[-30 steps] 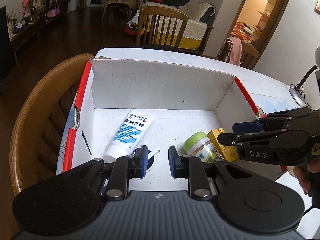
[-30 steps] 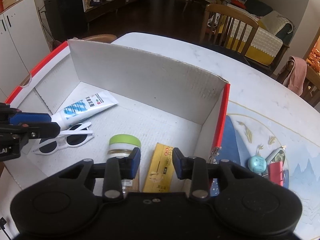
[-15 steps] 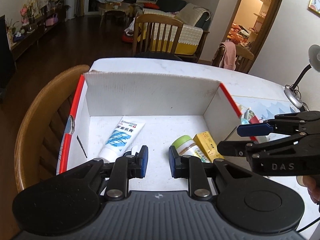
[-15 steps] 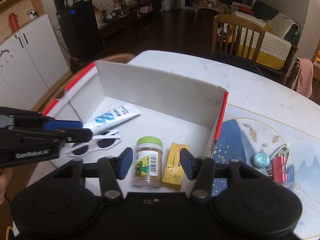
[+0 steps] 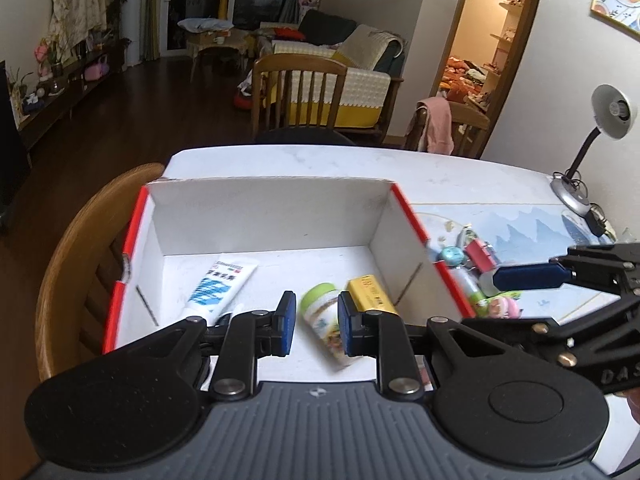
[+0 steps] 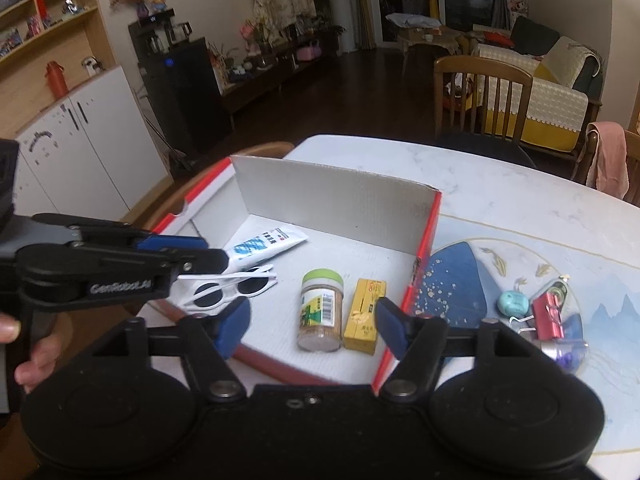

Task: Organize rigid objects
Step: 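Release the sunglasses from the left tool while the right tool releases the yellow box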

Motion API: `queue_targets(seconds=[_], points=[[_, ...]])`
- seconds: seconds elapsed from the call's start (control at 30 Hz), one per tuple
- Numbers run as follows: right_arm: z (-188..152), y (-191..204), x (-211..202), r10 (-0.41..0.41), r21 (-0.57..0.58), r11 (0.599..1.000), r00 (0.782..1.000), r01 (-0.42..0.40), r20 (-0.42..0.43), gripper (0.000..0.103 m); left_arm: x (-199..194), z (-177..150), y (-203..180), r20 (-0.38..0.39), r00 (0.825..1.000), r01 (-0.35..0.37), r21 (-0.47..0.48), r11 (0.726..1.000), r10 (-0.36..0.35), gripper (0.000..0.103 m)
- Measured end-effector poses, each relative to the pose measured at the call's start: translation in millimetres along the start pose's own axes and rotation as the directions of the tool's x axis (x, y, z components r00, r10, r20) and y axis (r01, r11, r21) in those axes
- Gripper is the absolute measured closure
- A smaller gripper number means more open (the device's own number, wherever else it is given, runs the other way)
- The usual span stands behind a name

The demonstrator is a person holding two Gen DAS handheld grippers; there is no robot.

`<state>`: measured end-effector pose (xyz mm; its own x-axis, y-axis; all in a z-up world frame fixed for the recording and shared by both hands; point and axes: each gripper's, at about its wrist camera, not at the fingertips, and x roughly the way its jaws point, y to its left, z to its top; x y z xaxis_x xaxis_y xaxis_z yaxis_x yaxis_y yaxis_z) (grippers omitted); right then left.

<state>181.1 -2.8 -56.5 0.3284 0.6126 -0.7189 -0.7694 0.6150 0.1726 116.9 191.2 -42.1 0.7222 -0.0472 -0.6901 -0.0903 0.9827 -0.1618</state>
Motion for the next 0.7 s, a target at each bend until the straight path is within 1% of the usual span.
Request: queue_targets(seconds=[0.07,0.23,0.3,0.47,0.63,0.7], points=[[-5,-4,-11,0.010,0.006,1.000,1.000,-0.011,0.011,0.030,-1,0,-7,0.003,1.000,0.018,-0.002,1.000,-0.018,0.082],[-18,-16,-34,0.013,0.035,0.999,0.999,-0.015,0.034,0.027,-3,-2,-31,0.012,0.999,0.036,0.007,0.999,-0.036,0.082],[-24,-24,-44,0.013,0.046,0.999,0.999,-0.015,0.044,0.023,-2,-3,-40,0.017,0.999,0.045,0.013,0.999,-0.045,0.082],[-41,-47,-64,-0.010,0.071,0.997,0.998,0.006,0.059,0.020,2,-5,-64,0.012,0.998,0.058,0.023,0.998,-0.058,0.082],[-60,-76,-80,-0.045,0.095,0.995,0.998,0.040,0.048,0.020,11,-11,-91,-0.007,0.997,0.072,0.039,0.997,-0.072,0.081],[-68,-88,-85,-0.056,0.104,0.993,0.998,0.051,0.041,0.020,16,-14,-103,-0.014,0.997,0.081,0.037,0.996,-0.081,0.077]])
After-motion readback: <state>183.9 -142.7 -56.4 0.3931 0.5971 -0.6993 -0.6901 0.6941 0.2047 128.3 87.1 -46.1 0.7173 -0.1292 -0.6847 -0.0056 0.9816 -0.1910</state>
